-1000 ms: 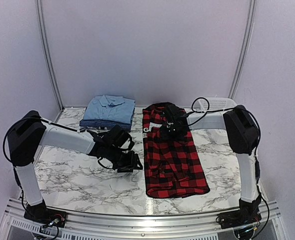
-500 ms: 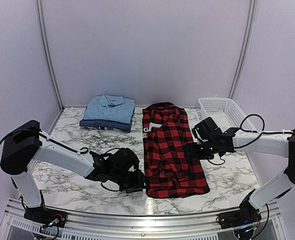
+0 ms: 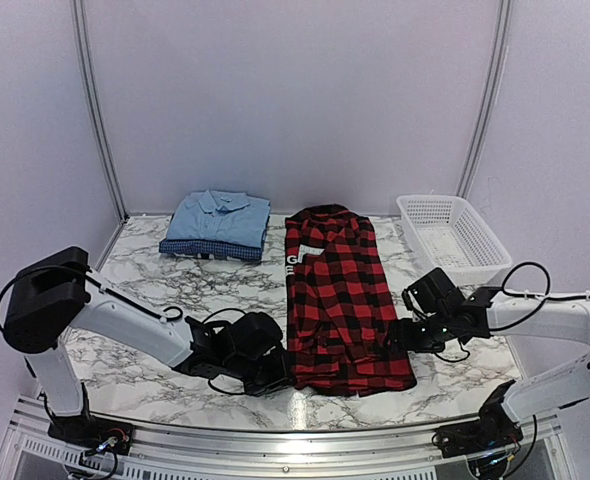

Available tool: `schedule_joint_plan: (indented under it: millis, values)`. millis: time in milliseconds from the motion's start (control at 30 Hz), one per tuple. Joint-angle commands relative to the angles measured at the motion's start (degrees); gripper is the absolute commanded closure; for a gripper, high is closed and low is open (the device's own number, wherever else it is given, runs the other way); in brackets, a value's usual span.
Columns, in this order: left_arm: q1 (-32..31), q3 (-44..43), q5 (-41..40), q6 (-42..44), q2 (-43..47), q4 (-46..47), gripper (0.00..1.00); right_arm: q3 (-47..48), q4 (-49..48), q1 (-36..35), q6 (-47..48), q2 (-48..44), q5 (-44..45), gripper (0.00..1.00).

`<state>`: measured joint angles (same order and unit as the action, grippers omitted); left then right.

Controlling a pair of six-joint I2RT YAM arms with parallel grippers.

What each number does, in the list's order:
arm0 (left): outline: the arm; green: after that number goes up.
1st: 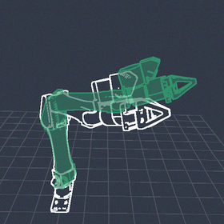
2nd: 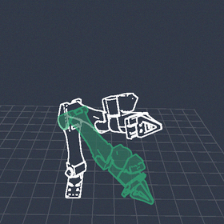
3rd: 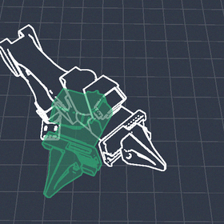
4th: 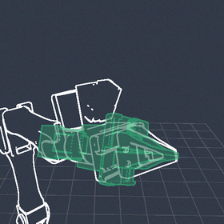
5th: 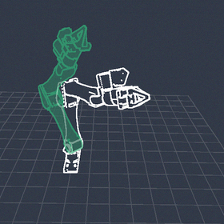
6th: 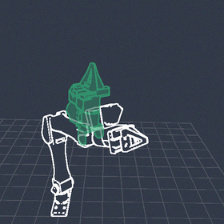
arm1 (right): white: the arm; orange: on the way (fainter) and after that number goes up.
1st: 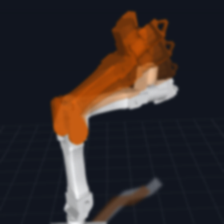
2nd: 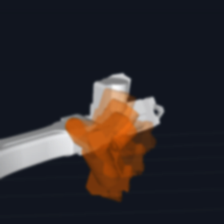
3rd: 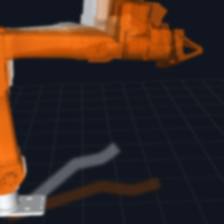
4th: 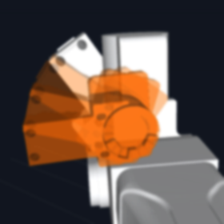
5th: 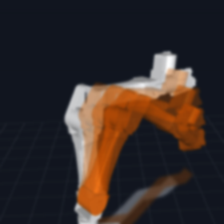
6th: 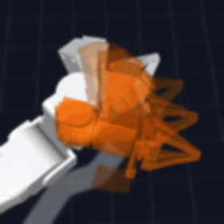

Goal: Fold and stack the long sleeve shirts
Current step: Move the rectangle-folded shirt to the center of the board.

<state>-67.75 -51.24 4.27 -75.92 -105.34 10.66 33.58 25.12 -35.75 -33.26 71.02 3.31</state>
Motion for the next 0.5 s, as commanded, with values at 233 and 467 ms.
schedule_joint_plan:
  millis: [233,467]
  values:
    - [-0.2,11.0,-2.7,2.6,9.2,-11.9,1.0,-5.9,-1.8,-9.6,-11.7,-9.6,-6.4,0.21]
    - [-2.5,5.1,-1.7,6.4,6.9,-13.9,0.73,-8.3,-0.4,-11.3,-14.9,-13.7,-8.1,0.26]
